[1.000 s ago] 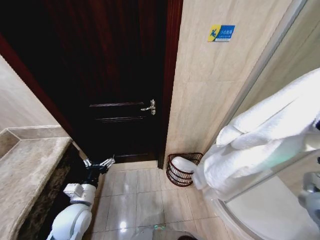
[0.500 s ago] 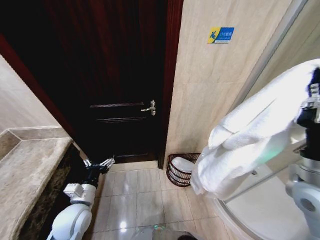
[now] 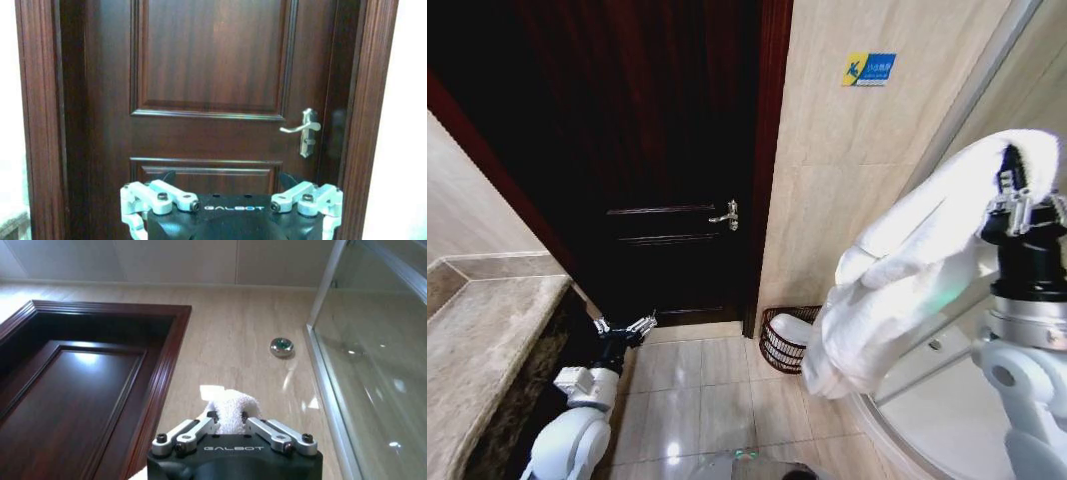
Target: Discard the used towel into the hamper.
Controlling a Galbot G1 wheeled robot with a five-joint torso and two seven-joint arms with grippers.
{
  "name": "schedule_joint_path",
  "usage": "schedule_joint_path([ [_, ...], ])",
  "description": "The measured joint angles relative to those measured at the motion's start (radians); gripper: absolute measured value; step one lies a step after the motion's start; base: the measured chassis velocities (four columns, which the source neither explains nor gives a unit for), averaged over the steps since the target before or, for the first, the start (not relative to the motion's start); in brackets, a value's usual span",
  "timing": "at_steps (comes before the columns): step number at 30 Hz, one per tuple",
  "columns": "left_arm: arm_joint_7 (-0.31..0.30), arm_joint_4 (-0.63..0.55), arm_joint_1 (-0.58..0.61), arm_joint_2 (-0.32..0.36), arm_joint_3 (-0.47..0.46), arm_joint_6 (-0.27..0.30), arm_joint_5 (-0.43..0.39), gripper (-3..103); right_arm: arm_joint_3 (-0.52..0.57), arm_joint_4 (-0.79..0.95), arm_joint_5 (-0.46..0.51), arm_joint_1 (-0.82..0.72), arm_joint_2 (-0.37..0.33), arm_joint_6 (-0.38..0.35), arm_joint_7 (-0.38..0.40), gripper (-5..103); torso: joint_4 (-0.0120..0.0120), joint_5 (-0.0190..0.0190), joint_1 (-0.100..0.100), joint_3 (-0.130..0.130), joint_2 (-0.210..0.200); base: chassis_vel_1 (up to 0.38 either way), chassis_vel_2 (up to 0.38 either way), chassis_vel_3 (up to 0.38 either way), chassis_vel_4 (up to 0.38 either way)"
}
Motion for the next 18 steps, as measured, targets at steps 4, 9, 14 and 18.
schedule_joint_path([
  [4, 0.0, 0.0, 0.0, 0.0, 0.0, 0.0, 0.0, 100, -0.026, -0.02, -0.015, 0.021, 0.0, 0.016, 0.008, 8, -0.0001, 0.0, 0.0, 0.0, -0.001, 0.0, 0.0, 0.0, 0.0],
  [9, 0.0, 0.0, 0.0, 0.0, 0.0, 0.0, 0.0, 100, -0.048, -0.046, -0.039, 0.039, -0.001, 0.031, 0.014, 8, 0.0, -0.0001, -0.001, -0.001, -0.002, 0.0, 0.0, 0.0, 0.0],
  [14, 0.0, 0.0, 0.0, 0.0, 0.0, 0.0, 0.0, 100, -0.071, -0.065, -0.051, 0.05, -0.001, 0.038, 0.014, 8, -0.0001, 0.0, -0.001, -0.001, -0.002, 0.0, 0.0, 0.0, 0.0],
  [18, 0.0, 0.0, 0.0, 0.0, 0.0, 0.0, 0.0, 100, -0.078, -0.066, -0.051, 0.052, 0.003, 0.033, 0.011, 8, -0.0001, -0.0001, -0.001, -0.001, -0.003, 0.0, 0.0, 0.0, 0.0],
])
